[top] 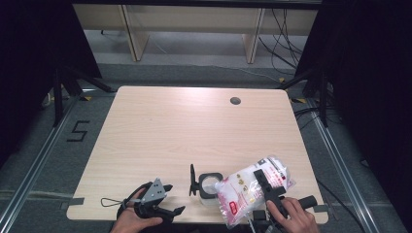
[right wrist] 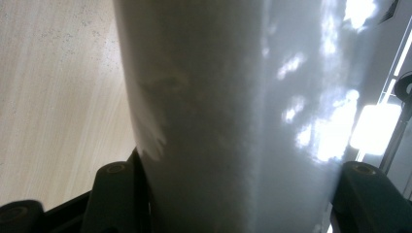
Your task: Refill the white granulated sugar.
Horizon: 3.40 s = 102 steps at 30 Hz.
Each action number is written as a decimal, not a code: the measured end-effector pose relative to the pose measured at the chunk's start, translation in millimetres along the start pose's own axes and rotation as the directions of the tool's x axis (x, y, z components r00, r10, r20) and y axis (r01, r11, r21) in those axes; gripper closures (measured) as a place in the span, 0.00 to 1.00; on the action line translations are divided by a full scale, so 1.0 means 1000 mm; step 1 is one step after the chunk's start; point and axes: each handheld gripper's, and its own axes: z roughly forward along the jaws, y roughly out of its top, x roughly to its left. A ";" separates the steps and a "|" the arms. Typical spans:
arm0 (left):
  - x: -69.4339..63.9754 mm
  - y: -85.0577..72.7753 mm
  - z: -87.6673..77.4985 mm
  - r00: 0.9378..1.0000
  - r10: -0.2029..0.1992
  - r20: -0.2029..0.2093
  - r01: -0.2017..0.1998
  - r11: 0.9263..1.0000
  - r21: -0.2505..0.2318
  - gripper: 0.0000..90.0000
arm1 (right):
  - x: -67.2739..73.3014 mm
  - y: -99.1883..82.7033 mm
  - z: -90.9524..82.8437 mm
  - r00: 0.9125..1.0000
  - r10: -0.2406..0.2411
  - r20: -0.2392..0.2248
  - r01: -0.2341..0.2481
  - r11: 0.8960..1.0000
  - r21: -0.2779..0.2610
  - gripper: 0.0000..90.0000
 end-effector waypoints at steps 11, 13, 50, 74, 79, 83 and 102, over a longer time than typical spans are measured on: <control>0.001 0.000 -0.001 1.000 0.018 0.001 -0.018 1.000 0.001 0.20 | 0.001 -0.001 0.000 1.000 -0.003 -0.011 0.003 1.000 0.010 0.48; 0.000 0.000 0.000 1.000 0.006 0.000 -0.006 1.000 -0.003 0.20 | 0.000 -0.001 0.000 1.000 -0.001 -0.015 0.002 1.000 0.013 0.48; -0.001 -0.002 0.000 1.000 0.009 0.000 -0.009 1.000 0.002 0.20 | -0.001 0.000 0.001 0.999 -0.043 0.015 0.043 0.999 -0.011 0.48; 0.000 -0.002 -0.001 1.000 0.010 0.002 -0.010 1.000 0.004 0.20 | 0.004 -0.011 0.006 0.999 0.029 0.027 -0.028 0.998 -0.056 0.50; 0.000 -0.002 -0.001 1.000 0.013 -0.003 -0.013 1.000 0.003 0.20 | 0.003 -0.010 0.005 1.000 0.021 0.023 -0.020 0.999 -0.044 0.50; 0.000 -0.003 -0.002 1.000 0.028 -0.002 -0.028 1.000 0.011 0.20 | 0.004 -0.009 0.006 0.998 0.034 0.045 -0.031 0.998 -0.055 0.50; 0.000 -0.003 -0.002 0.999 0.040 -0.007 -0.040 0.999 0.021 0.20 | 0.006 -0.008 0.005 0.999 0.035 0.026 -0.034 0.999 -0.037 0.50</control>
